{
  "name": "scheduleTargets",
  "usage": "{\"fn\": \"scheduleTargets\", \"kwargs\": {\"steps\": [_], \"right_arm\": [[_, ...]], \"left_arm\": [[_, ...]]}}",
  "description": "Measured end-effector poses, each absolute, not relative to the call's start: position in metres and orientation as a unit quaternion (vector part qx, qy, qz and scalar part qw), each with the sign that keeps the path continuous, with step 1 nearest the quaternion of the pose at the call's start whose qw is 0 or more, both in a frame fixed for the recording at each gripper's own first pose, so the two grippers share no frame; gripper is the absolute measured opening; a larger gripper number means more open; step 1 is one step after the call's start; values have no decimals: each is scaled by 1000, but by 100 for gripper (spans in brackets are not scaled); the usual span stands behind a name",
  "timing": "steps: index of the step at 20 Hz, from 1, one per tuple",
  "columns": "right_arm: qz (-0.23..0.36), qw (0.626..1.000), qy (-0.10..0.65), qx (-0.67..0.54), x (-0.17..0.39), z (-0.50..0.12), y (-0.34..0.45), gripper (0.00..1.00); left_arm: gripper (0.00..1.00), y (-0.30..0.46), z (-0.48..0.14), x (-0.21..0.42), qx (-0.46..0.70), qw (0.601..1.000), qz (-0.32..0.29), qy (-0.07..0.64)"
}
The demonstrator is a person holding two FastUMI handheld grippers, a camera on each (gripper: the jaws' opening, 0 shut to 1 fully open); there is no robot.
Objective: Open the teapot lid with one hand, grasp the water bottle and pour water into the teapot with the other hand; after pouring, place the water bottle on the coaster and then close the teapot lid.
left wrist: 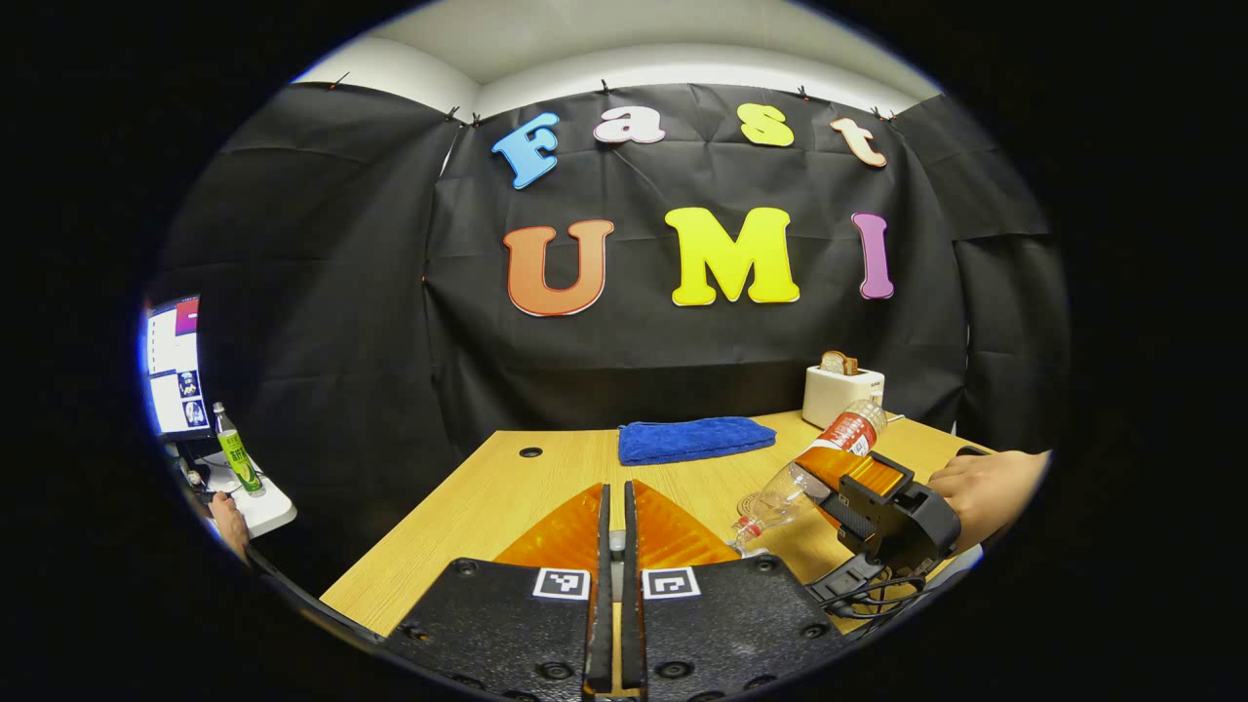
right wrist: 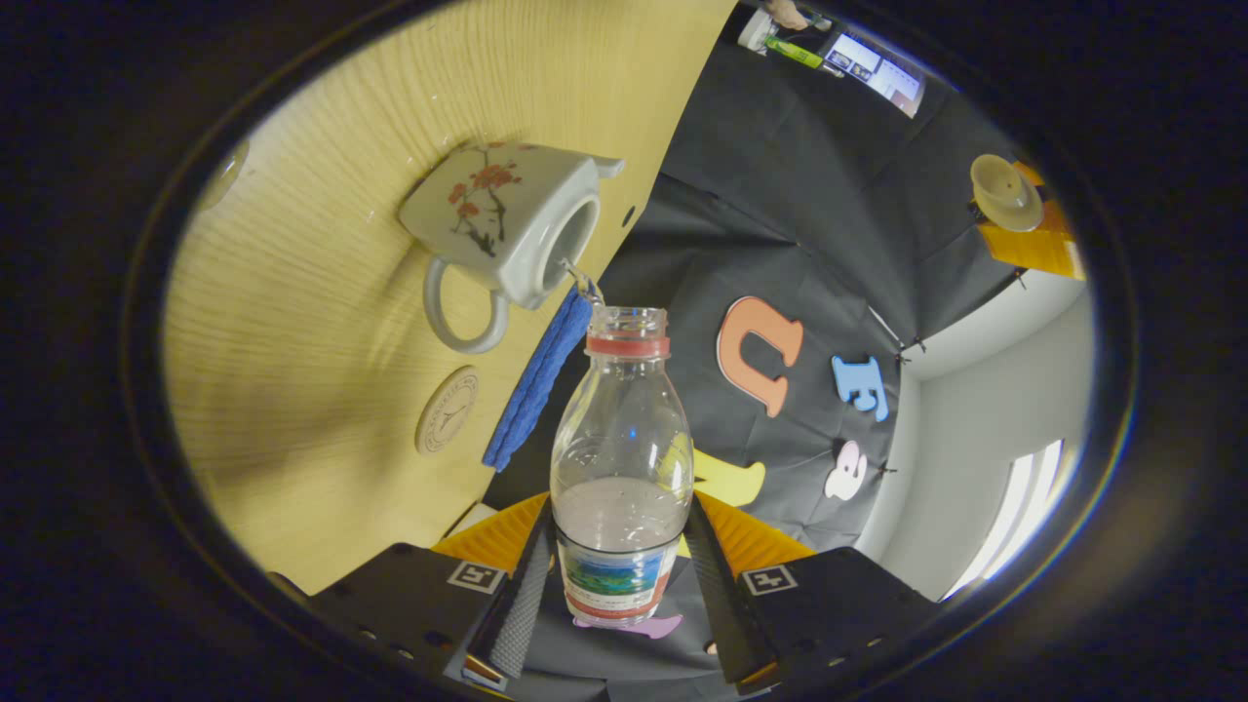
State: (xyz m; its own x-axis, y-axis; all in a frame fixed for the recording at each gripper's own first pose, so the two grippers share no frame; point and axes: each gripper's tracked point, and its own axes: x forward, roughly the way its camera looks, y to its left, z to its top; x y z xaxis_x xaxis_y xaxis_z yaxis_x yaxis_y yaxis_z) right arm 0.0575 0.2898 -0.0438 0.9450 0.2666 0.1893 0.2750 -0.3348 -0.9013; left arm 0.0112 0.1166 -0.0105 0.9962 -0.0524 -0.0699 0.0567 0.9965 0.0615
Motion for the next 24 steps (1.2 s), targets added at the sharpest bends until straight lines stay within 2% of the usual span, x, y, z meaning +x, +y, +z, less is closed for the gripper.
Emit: {"fn": "scheduleTargets", "kwargs": {"steps": [20,24], "right_arm": [[-55,426,-276,-860,36,6,328,72],[-58,420,-285,-860,32,5,327,72]], "left_arm": [[6,129,-7,11,43,999,-4,25],[6,131,-9,14,47,998,-1,30]]}}
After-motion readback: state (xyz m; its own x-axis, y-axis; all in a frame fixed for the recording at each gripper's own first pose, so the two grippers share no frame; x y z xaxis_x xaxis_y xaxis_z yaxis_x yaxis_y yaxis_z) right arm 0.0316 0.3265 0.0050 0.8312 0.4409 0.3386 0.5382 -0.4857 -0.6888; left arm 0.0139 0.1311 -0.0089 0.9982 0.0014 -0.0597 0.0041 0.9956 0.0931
